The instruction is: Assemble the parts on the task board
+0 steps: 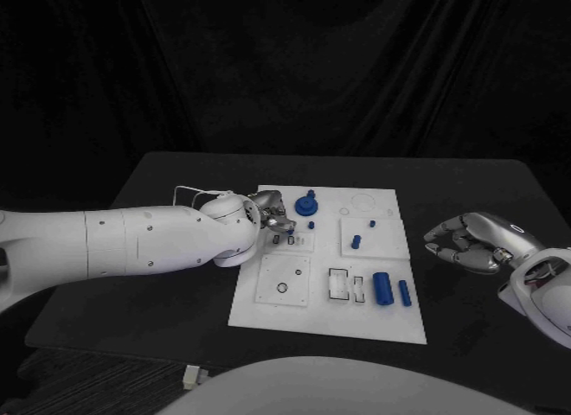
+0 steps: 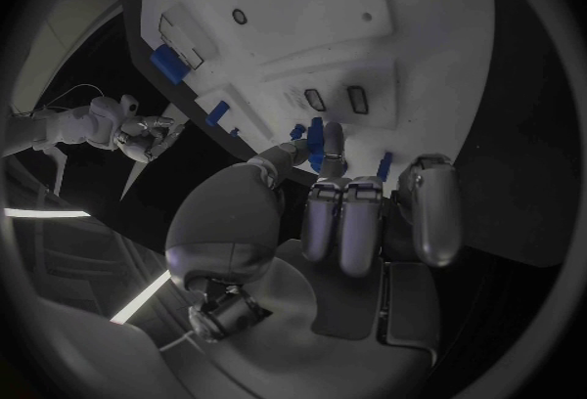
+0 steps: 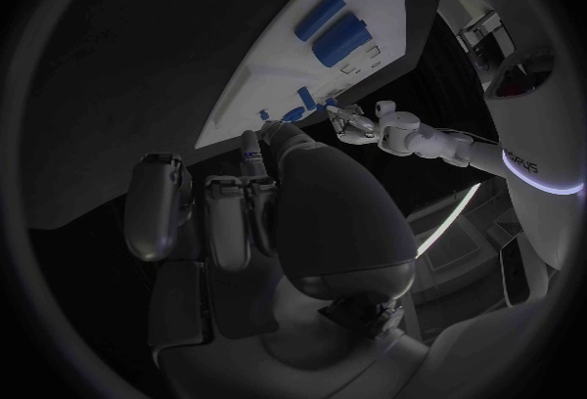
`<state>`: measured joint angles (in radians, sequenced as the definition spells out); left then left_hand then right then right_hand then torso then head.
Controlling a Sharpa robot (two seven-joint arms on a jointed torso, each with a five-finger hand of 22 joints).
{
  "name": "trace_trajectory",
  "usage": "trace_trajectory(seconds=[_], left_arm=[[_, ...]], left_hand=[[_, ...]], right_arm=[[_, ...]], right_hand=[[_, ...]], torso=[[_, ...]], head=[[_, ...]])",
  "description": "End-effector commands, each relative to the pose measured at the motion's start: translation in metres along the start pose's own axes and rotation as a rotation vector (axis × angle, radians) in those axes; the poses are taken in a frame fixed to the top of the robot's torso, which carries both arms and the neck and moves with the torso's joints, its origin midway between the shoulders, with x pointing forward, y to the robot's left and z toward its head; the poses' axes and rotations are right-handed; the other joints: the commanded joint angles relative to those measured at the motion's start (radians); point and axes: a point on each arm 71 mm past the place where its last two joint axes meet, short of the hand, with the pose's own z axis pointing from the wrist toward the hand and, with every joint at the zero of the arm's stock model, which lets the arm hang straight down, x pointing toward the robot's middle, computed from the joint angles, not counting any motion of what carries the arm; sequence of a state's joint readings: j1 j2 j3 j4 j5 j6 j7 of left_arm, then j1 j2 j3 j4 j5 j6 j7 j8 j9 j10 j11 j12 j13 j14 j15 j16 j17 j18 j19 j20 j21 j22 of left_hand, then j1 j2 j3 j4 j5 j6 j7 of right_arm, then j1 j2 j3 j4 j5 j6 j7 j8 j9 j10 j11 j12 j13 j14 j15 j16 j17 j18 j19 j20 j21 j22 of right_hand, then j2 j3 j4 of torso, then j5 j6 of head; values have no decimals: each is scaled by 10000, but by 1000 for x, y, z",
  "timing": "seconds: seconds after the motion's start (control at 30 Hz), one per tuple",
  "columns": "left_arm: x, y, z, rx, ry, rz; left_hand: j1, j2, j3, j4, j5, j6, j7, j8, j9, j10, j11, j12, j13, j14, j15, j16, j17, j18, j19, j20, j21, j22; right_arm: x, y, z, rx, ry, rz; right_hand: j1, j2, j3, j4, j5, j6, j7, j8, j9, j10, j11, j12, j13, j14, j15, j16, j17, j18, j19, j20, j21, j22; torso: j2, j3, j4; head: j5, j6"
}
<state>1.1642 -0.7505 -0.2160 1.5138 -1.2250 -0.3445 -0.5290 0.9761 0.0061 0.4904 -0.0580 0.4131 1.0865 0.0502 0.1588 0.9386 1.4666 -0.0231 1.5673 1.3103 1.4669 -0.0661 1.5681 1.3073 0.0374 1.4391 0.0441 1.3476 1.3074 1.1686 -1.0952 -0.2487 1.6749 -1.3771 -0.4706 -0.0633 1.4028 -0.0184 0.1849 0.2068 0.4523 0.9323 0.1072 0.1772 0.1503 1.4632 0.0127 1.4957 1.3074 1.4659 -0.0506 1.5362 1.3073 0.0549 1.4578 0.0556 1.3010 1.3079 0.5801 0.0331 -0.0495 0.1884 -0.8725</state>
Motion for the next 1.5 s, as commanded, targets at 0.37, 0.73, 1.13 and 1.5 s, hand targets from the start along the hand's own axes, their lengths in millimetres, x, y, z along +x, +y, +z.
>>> trace_trajectory(seconds=[0.37, 0.73, 1.13, 1.5], left_arm=[[4, -2, -2, 250, 144, 229], [7, -1, -2, 171, 377, 339], [14, 2, -2, 93, 663, 423], [20, 3, -3, 65, 833, 447]], left_hand=[[-26, 61, 46, 30, -69, 0, -94, 41, 17, 1042, -48, 35, 2605, 1039, -57, 27, 2635, 160, 83, -18, 34, 1925], [-43, 75, 44, 80, -85, 4, -99, 41, 22, 1042, -53, 35, 2605, 1039, -63, 27, 2635, 164, 79, -23, 16, 1919], [-46, 88, 46, 103, -93, 12, -103, 47, 28, 1042, -56, 35, 2605, 1039, -65, 27, 2635, 165, 77, -26, 7, 1916], [-47, 99, 48, 127, -105, 26, -108, 58, 39, 1042, -59, 35, 2605, 1039, -67, 27, 2635, 176, 53, -28, -42, 1900]], right_arm=[[1, -1, 0, 77, -52, -30], [1, -2, -1, 129, -26, -36], [2, -2, 0, 132, 5, -38], [2, -3, -1, 177, 19, -38]], right_hand=[[19, -45, 85, -2, 67, -9, 11, -43, -7, 176, 11, -51, 1306, 913, -11, -46, 2138, 78, -64, 24, -63, 1783], [19, -45, 85, -2, 67, -9, 11, -43, -7, 176, 11, -51, 1306, 913, -11, -46, 2138, 78, -64, 24, -63, 1783], [5, -46, 95, -1, 71, 14, 9, -32, -3, 177, 15, -50, 1307, 914, -8, -45, 2139, 78, -63, 24, -64, 1784], [5, -46, 95, -1, 71, 14, 9, -32, -3, 177, 15, -50, 1307, 914, -8, -45, 2139, 78, -63, 24, -64, 1784]], torso=[[-3, 3, -18], [0, 11, -11], [-4, 5, -3], [-3, 3, -5]], head=[[3, -2], [23, -2], [59, -2], [72, -2]])
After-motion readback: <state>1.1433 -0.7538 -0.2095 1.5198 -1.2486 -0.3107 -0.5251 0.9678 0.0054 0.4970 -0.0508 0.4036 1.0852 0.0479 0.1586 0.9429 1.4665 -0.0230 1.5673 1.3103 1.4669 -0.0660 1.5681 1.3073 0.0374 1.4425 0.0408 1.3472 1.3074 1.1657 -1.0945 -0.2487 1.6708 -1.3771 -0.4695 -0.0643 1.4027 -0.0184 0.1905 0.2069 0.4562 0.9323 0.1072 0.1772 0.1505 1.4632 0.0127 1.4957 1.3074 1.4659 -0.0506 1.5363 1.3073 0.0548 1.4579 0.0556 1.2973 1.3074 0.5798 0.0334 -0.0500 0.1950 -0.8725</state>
